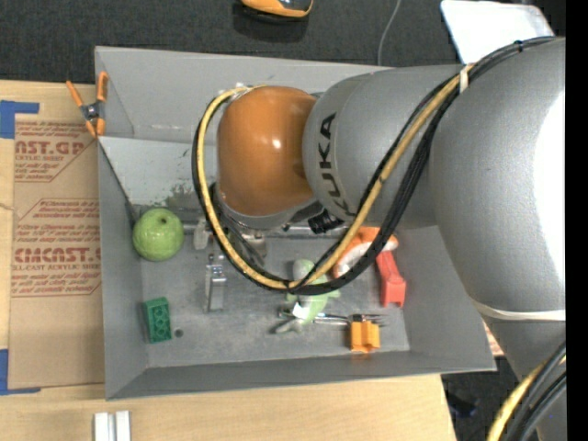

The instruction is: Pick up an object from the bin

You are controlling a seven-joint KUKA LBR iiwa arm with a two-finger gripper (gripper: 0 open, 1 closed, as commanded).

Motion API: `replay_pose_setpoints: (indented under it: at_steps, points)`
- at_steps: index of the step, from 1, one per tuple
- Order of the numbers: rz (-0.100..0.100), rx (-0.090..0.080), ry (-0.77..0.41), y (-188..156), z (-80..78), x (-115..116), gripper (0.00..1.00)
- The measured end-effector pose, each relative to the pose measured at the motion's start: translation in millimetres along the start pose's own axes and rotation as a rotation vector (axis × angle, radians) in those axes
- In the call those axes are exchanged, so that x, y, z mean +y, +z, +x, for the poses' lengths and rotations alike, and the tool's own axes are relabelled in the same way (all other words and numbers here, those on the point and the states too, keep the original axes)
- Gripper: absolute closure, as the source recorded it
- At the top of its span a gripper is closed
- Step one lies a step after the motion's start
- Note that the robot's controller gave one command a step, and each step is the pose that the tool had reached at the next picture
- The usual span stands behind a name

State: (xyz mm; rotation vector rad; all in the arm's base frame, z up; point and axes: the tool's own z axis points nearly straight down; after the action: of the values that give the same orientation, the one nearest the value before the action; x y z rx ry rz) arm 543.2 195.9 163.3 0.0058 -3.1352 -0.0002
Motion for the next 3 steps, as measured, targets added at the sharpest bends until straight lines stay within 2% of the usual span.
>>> replay_pose_setpoints:
  at_steps: [1,2,3]
  points:
    - [-0.002,-0.007,0.003,-4.7,-1.9,-1.1,0.00]
    - [-0.002,-0.007,-0.244,49.8,5.6,46.9,0.00]
    - [-0.002,-0.010,-0.284,36.9,28.1,48.4,0.00]
